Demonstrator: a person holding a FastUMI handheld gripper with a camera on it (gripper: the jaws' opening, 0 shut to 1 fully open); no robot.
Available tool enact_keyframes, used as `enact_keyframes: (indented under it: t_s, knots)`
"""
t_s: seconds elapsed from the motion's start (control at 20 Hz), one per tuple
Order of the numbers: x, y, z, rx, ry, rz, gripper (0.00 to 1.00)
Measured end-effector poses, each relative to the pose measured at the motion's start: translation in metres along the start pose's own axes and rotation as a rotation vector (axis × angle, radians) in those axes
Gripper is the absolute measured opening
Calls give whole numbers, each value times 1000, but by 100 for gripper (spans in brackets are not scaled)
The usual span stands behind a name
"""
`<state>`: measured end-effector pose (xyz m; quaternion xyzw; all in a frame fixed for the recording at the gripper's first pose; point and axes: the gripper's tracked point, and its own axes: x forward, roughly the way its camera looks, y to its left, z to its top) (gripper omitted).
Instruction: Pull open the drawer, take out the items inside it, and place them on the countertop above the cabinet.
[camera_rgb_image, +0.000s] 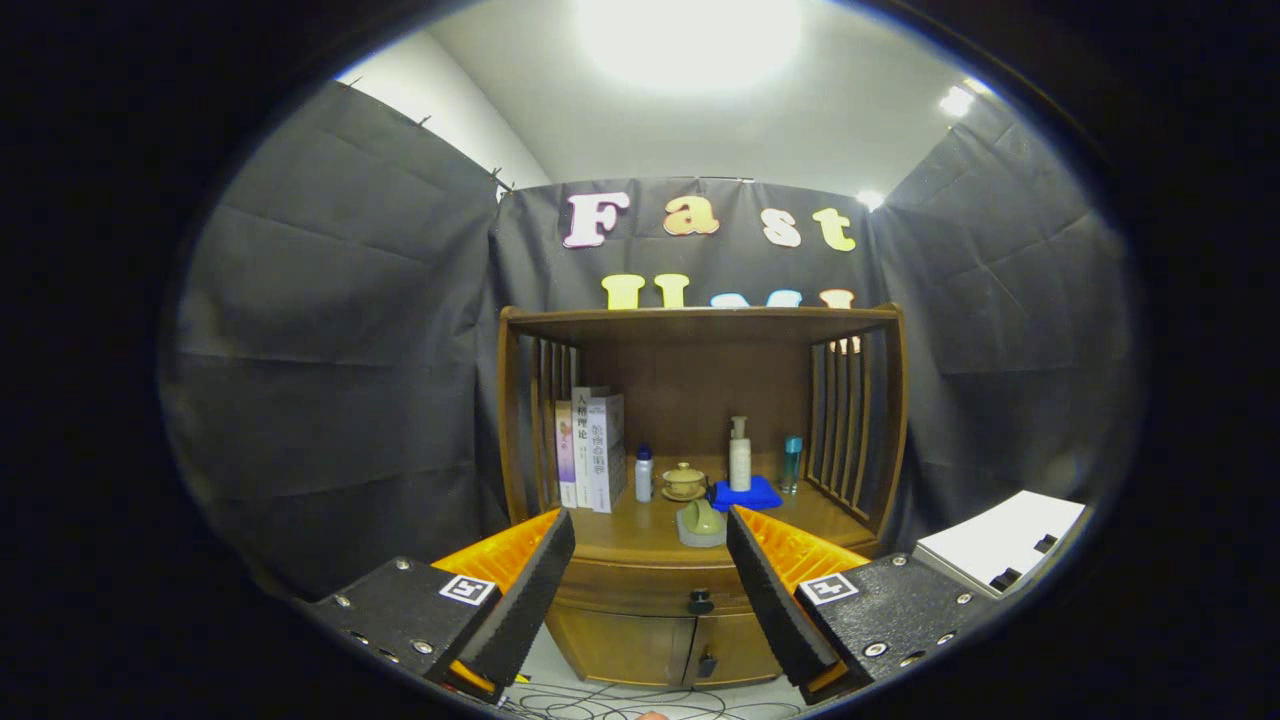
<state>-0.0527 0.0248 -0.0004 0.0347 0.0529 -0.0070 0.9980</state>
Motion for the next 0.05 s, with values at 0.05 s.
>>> enact_keyframes:
  t_s: [0.05]
  knots:
    - [-1, 0, 1, 14, 0, -4, 95]
